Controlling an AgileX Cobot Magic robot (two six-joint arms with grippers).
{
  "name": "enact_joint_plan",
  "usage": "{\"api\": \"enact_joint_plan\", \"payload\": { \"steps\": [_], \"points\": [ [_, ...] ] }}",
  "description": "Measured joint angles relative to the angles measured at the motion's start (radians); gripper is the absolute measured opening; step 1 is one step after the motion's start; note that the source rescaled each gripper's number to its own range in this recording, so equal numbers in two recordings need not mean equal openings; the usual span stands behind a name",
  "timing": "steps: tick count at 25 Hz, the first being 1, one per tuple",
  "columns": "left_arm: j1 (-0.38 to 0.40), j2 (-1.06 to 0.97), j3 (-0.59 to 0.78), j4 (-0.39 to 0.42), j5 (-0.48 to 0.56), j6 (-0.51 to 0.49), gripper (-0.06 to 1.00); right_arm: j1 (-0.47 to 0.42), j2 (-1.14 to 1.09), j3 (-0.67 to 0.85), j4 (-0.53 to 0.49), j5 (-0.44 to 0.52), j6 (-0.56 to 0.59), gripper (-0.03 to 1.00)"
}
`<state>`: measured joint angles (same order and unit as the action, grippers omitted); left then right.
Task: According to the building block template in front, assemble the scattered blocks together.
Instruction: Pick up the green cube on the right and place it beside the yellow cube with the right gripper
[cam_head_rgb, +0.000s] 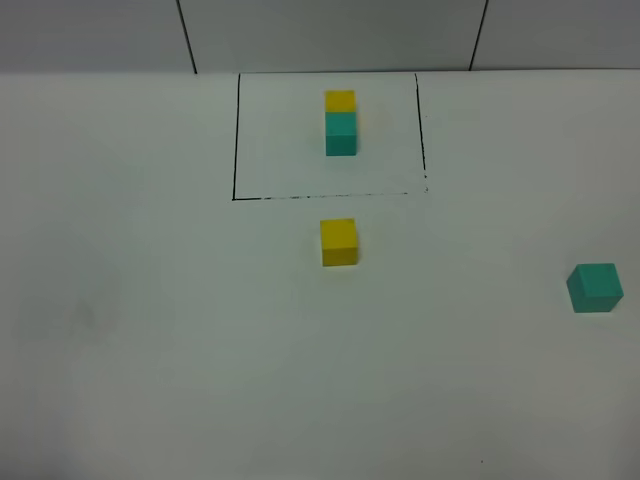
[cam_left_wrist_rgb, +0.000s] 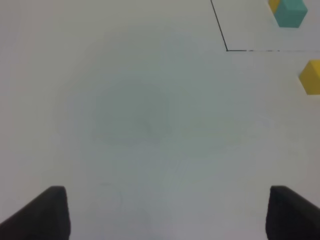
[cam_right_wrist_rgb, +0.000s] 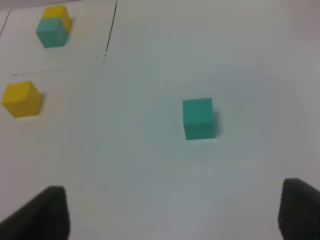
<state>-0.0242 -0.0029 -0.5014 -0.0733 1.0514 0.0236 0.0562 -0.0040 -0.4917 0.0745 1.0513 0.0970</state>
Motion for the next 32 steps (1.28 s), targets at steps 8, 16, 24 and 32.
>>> {"api": "enact_joint_plan", "payload": {
  "steps": [8,16,24,32],
  "points": [
    [0.0,0.0,0.0,0.0,0.0,-0.001,0.66,0.0,0.0,0.0,0.0,0.0,0.0,0.71],
    [0.0,0.0,0.0,0.0,0.0,-0.001,0.66,0.0,0.0,0.0,0.0,0.0,0.0,0.71],
    [0.0,0.0,0.0,0.0,0.0,-0.001,0.66,0.0,0.0,0.0,-0.001,0.0,0.0,0.71],
    [0.0,0.0,0.0,0.0,0.0,-0.001,0.66,0.0,0.223,-0.045,0.006,-0.053,0.0,0.71]
  ]
}}
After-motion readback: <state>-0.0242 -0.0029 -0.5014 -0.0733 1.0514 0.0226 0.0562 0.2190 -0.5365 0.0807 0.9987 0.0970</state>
